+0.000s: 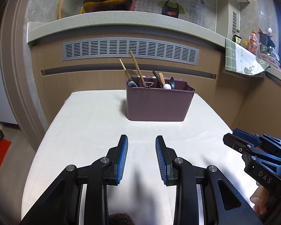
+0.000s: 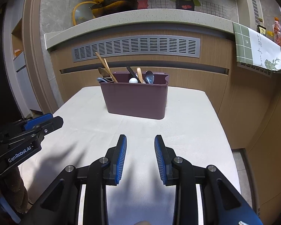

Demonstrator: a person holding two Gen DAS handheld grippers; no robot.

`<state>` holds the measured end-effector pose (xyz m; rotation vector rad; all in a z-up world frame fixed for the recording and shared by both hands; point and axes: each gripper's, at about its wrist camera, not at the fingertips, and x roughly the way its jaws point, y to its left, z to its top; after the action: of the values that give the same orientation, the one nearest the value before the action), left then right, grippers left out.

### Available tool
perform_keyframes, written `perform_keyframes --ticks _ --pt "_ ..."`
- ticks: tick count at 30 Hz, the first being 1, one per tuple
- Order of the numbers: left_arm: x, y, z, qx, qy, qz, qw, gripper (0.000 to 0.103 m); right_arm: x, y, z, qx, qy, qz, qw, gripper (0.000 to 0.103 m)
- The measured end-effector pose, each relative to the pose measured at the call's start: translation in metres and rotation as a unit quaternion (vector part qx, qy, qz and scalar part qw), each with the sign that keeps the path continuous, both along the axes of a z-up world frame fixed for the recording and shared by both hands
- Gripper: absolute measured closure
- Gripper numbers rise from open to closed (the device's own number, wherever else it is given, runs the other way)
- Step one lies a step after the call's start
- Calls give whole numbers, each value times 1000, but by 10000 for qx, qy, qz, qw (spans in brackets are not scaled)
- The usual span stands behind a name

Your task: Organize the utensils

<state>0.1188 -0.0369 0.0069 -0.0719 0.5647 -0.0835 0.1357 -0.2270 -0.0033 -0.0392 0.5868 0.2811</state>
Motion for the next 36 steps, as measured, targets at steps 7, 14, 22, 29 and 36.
perform_keyframes --ticks 7,14,22,29,36 --pt "1 0 -1 7 55 -20 10000 71 -1 0 0 -13 -32 -5 10000 74" --pt "0 0 0 18 -11 -15 10000 71 -3 1 2 -38 -116 -7 9999 74" --pt "0 0 0 32 -2 -22 10000 71 -2 0 2 -19 -90 -30 10000 74" --pt "-2 -1 -1 45 -6 -14 10000 71 -2 0 4 -27 -126 -40 9999 74" --pt "-1 1 -2 55 19 14 10000 71 -3 -1 6 -12 -151 -72 9999 74"
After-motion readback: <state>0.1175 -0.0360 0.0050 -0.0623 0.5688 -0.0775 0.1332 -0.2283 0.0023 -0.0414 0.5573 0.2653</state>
